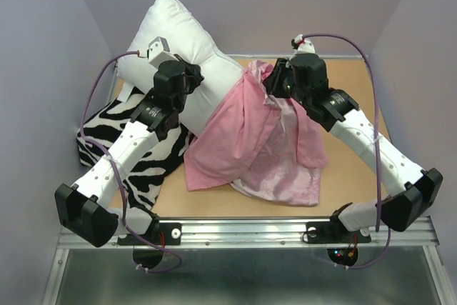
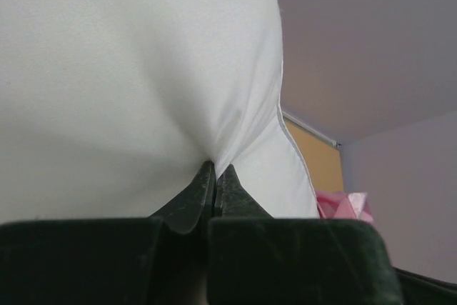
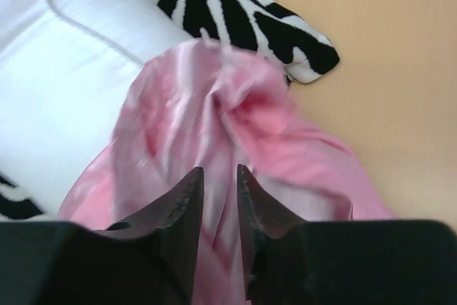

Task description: Remove the pillowcase from the pillow

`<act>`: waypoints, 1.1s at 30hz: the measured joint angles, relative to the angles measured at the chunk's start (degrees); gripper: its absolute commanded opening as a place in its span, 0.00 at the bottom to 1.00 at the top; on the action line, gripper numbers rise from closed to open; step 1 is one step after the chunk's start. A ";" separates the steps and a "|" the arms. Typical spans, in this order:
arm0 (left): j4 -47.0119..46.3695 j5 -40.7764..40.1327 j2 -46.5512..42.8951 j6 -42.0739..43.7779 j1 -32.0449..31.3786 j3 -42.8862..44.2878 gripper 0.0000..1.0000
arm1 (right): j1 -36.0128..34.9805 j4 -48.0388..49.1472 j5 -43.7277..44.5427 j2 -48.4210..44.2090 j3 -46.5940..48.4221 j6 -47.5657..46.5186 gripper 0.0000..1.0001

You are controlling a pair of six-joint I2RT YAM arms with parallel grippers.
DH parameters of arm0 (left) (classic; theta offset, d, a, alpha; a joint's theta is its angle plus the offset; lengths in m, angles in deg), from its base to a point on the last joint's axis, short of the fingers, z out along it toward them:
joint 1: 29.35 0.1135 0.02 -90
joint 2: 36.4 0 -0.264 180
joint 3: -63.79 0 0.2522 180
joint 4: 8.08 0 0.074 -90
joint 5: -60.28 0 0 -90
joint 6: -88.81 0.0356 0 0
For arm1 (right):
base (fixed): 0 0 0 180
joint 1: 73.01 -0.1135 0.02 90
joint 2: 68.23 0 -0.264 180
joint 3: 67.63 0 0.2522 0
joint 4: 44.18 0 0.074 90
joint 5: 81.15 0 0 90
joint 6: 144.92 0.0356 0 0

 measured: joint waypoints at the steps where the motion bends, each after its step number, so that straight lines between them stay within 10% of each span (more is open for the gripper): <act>1: 0.42 -0.33 0.02 0.46 0.02 0.90 0.00 | 0.24 -0.37 -0.13 -1.40 0.00 -0.07 0.46; 10: 1.55 -0.90 0.02 1.55 0.02 1.75 0.00 | 0.33 -1.92 -2.10 -13.92 -6.47 0.24 0.79; 22: 1.38 -0.52 0.22 2.03 0.02 1.75 0.00 | 0.35 -0.98 -9.18 -12.92 -14.88 -0.26 0.82; 26: 1.22 -0.55 0.39 2.27 0.02 1.75 0.00 | 0.39 0.28 -10.82 -13.14 -14.86 0.00 0.70; 33: 0.76 -0.50 1.27 2.71 0.02 2.36 0.00 | 0.39 2.60 -15.37 -12.72 -14.99 1.51 0.13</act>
